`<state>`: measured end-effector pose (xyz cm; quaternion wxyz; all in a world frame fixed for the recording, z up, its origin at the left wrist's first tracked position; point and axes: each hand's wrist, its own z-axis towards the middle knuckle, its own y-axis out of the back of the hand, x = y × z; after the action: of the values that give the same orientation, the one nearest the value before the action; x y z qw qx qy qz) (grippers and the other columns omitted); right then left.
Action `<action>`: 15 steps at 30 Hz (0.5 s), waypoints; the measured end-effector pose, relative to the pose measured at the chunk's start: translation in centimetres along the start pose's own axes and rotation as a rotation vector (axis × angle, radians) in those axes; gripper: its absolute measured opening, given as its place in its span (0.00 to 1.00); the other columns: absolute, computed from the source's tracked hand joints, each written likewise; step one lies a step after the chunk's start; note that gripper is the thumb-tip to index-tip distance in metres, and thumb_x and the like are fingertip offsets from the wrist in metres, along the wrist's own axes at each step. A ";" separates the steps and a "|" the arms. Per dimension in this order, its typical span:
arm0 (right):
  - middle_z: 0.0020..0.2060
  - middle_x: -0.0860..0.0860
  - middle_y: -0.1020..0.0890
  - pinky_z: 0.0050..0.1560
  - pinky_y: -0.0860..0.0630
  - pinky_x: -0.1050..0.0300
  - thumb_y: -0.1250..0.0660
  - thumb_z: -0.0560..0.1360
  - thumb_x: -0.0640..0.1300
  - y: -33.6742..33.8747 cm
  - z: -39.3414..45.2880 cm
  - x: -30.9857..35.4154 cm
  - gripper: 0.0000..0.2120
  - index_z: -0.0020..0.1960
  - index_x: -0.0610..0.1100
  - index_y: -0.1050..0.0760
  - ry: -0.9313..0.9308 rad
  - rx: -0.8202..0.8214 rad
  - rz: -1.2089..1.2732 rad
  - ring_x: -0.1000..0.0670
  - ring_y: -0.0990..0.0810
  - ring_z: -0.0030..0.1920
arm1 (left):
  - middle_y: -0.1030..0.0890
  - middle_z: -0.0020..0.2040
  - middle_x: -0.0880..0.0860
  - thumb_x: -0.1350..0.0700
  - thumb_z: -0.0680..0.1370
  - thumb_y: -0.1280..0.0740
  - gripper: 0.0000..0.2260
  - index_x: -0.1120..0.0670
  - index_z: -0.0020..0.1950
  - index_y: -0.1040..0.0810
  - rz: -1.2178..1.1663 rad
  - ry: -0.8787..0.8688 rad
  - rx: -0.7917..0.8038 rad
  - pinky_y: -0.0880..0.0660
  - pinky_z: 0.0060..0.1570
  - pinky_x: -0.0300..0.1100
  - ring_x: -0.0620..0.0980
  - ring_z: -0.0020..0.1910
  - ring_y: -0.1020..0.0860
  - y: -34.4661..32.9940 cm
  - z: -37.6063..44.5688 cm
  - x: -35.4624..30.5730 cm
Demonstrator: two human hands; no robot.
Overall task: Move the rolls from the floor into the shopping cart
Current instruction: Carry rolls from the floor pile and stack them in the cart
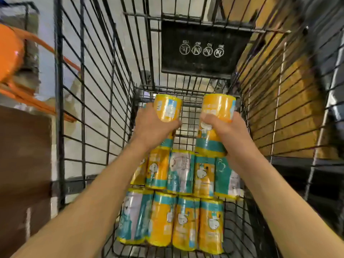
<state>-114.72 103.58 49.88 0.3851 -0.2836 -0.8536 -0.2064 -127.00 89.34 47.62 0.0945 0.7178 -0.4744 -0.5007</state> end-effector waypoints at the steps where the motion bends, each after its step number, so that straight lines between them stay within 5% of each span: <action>1: 0.49 0.45 0.14 0.53 0.17 0.36 0.21 0.65 0.53 0.0 0.5 -0.5 0.27 0.60 0.46 0.23 -0.021 -0.006 -0.004 0.43 0.13 0.48 | 0.18 0.49 0.52 0.31 0.59 0.25 0.32 0.51 0.54 0.22 0.057 -0.003 0.006 0.20 0.47 0.47 0.52 0.48 0.19 -0.9 0.8 0.5; 3: 0.50 0.50 0.14 0.54 0.16 0.40 0.20 0.67 0.53 0.0 1.2 -1.0 0.27 0.62 0.49 0.26 -0.058 -0.024 -0.007 0.48 0.13 0.48 | 0.21 0.54 0.53 0.29 0.57 0.27 0.39 0.50 0.60 0.26 0.141 -0.016 -0.007 0.21 0.54 0.52 0.55 0.54 0.21 -2.1 2.0 1.0; 7: 0.52 0.52 0.17 0.55 0.17 0.42 0.21 0.70 0.51 -0.4 2.0 -1.4 0.24 0.61 0.53 0.28 -0.109 -0.017 -0.015 0.50 0.15 0.50 | 0.26 0.63 0.62 0.40 0.67 0.22 0.47 0.50 0.78 0.44 0.306 -0.053 0.057 0.28 0.62 0.53 0.63 0.63 0.28 -3.3 4.0 1.1; 11: 0.57 0.51 0.19 0.56 0.18 0.41 0.21 0.61 0.59 -0.7 2.9 -1.6 0.28 0.58 0.57 0.27 -0.122 -0.031 -0.057 0.48 0.16 0.54 | 0.28 0.64 0.66 0.39 0.71 0.25 0.44 0.48 0.78 0.46 0.566 -0.117 0.093 0.29 0.63 0.55 0.66 0.65 0.30 -3.9 5.7 1.2; 15: 0.52 0.53 0.17 0.56 0.18 0.41 0.20 0.67 0.55 -0.5 3.9 -1.7 0.26 0.60 0.55 0.27 -0.156 -0.040 -0.078 0.49 0.16 0.51 | 0.34 0.71 0.65 0.37 0.72 0.27 0.41 0.55 0.75 0.41 0.851 -0.200 0.077 0.32 0.67 0.54 0.64 0.70 0.34 -5.2 6.7 1.7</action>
<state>-116.22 104.85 46.10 0.3034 -0.2727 -0.8872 -0.2154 -129.31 93.11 40.14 0.2190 0.4094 -0.7531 -0.4661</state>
